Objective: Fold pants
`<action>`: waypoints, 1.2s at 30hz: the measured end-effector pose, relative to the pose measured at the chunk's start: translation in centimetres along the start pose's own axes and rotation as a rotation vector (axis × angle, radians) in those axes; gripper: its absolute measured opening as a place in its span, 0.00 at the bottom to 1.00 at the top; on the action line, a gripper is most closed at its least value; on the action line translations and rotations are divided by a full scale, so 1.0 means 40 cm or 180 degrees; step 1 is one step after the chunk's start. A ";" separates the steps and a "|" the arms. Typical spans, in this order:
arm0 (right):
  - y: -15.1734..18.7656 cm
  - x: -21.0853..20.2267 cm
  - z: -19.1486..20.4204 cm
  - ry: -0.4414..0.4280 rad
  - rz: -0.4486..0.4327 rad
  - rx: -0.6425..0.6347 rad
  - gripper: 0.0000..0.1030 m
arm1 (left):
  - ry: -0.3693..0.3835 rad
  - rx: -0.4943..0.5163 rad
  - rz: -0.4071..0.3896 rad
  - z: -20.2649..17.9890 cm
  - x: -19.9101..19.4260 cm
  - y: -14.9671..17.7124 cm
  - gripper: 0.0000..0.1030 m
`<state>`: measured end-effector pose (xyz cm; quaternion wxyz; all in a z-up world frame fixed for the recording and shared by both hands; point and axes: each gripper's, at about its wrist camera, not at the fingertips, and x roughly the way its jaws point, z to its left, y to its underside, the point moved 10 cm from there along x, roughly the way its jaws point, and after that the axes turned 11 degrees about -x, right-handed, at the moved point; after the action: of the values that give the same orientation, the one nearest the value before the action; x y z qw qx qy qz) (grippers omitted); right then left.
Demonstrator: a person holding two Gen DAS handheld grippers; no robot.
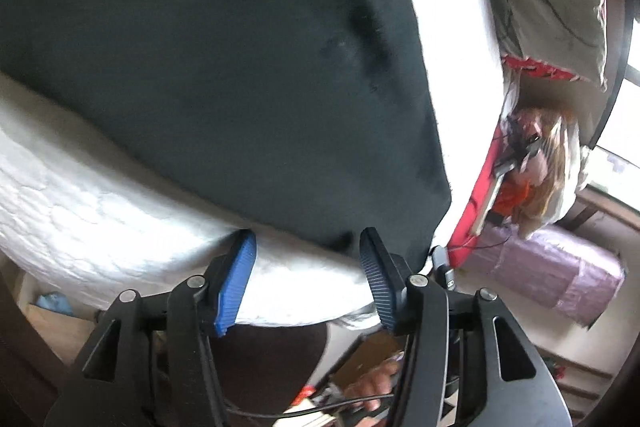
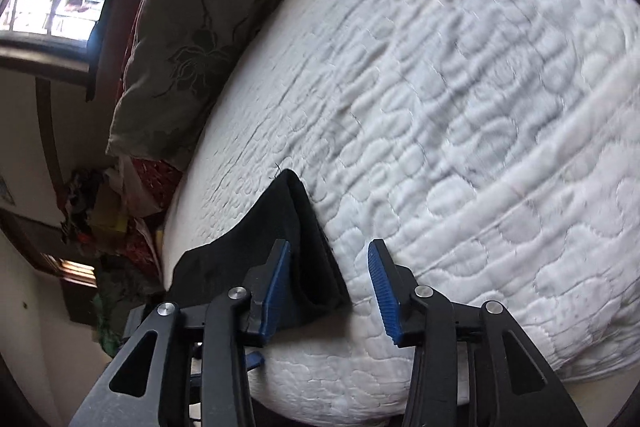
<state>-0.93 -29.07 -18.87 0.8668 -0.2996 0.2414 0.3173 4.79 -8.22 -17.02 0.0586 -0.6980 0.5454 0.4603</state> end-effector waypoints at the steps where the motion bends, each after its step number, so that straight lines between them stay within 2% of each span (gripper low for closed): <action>1: 0.003 -0.006 -0.008 -0.0016 -0.0004 0.0020 0.43 | 0.0035 0.0014 -0.0008 -0.012 0.004 0.000 0.50; 3: 0.002 -0.005 -0.009 -0.0085 0.0000 0.0092 0.48 | 0.0071 0.0043 -0.0020 -0.031 0.016 0.001 0.50; 7: -0.002 -0.010 -0.015 -0.0155 0.0016 0.0183 0.51 | 0.0156 -0.0027 -0.0028 -0.048 0.039 0.000 0.50; 10: -0.007 -0.007 -0.012 -0.0226 0.0039 0.0250 0.51 | 0.0395 -0.0201 0.0014 -0.041 0.034 -0.010 0.47; 11: -0.006 -0.009 -0.016 -0.0247 0.0043 0.0270 0.51 | 0.0519 -0.0256 0.0033 -0.042 0.031 -0.015 0.34; 12: -0.004 -0.012 -0.023 -0.0277 0.0052 0.0302 0.51 | 0.0643 -0.0277 0.0070 -0.045 0.032 -0.020 0.17; 22: -0.016 0.039 -0.017 -0.0491 0.0128 0.0506 0.53 | 0.0673 -0.0310 0.0150 -0.040 0.063 -0.006 0.16; 24: -0.025 0.059 0.003 -0.0525 0.0200 0.0467 0.59 | 0.0676 -0.0334 0.0153 -0.040 0.066 -0.006 0.16; 29: -0.043 0.113 0.042 -0.0704 0.0516 0.0495 0.61 | 0.0689 -0.0374 0.0200 -0.041 0.070 -0.015 0.16; 31: -0.052 0.110 0.038 -0.0706 0.0498 0.0519 0.49 | 0.0712 -0.0370 0.0254 -0.041 0.070 -0.018 0.16; 32: -0.054 0.109 0.036 -0.0650 0.0491 0.0447 0.26 | 0.0711 -0.0357 0.0280 -0.041 0.072 -0.017 0.16; 33: -0.052 0.109 0.029 -0.0572 0.0496 0.0366 0.12 | 0.0701 -0.0354 0.0309 -0.040 0.075 -0.016 0.14; 35: -0.045 0.105 0.021 -0.0511 0.0468 0.0368 0.12 | 0.0674 -0.0358 0.0372 -0.039 0.078 -0.011 0.07; 36: -0.043 0.099 0.018 -0.0487 0.0440 0.0377 0.12 | 0.0673 -0.0380 0.0433 -0.038 0.080 -0.008 0.07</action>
<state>3.13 -28.04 -20.17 0.8749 -0.2054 0.2128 0.3834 5.86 -11.26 -18.55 -0.0722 -0.7063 0.5662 0.4187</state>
